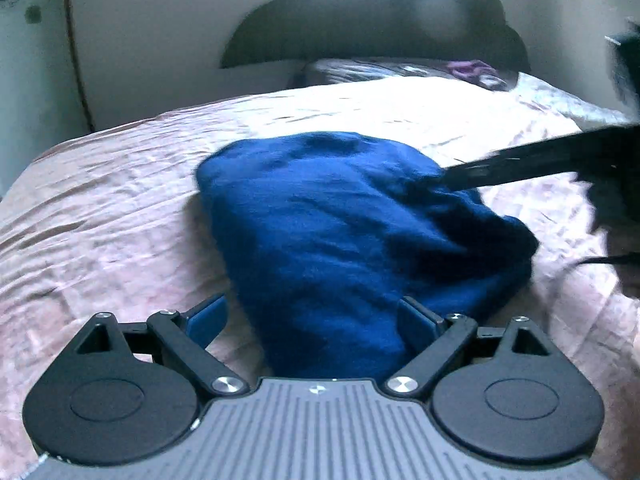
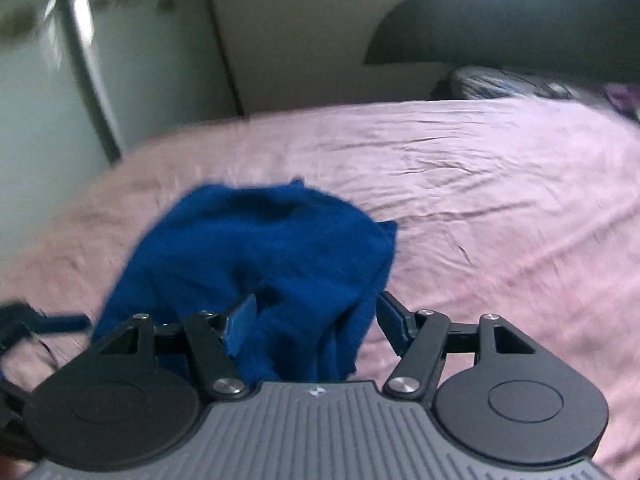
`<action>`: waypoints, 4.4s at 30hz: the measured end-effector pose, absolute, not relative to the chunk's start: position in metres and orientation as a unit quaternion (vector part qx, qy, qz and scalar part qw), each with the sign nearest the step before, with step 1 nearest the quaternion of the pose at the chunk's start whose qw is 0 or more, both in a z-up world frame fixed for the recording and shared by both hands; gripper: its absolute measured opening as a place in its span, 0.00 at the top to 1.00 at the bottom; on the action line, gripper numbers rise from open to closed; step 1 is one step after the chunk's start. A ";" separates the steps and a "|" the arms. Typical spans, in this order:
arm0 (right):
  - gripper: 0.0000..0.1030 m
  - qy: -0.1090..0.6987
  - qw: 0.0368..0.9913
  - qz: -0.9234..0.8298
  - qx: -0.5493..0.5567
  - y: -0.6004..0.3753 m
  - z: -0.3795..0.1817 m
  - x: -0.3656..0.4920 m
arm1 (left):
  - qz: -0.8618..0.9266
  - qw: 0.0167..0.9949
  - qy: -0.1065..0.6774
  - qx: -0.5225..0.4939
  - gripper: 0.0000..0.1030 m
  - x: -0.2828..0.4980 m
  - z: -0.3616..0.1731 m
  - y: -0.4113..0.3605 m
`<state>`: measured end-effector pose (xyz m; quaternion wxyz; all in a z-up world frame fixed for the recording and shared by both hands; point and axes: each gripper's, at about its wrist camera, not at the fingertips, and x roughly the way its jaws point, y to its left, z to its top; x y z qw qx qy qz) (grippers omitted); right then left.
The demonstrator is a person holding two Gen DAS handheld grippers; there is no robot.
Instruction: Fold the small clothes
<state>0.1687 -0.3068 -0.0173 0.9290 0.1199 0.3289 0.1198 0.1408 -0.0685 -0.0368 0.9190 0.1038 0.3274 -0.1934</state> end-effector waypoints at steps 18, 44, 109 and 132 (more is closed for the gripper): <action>0.88 0.337 0.898 0.161 0.233 -0.325 -0.049 0.119 | -0.231 0.899 0.370 -0.028 0.89 0.138 -0.041 -0.030; 0.37 0.337 0.874 0.227 0.266 -0.322 -0.066 0.225 | -0.217 0.872 0.396 -0.188 0.33 0.254 -0.057 -0.022; 0.33 0.296 0.944 0.097 0.105 -0.242 -0.008 0.039 | -0.079 0.935 0.345 0.032 0.18 0.082 -0.036 -0.029; 0.05 0.326 0.936 0.102 0.087 -0.226 -0.018 0.013 | -0.048 0.935 0.349 0.032 0.15 0.058 -0.036 -0.023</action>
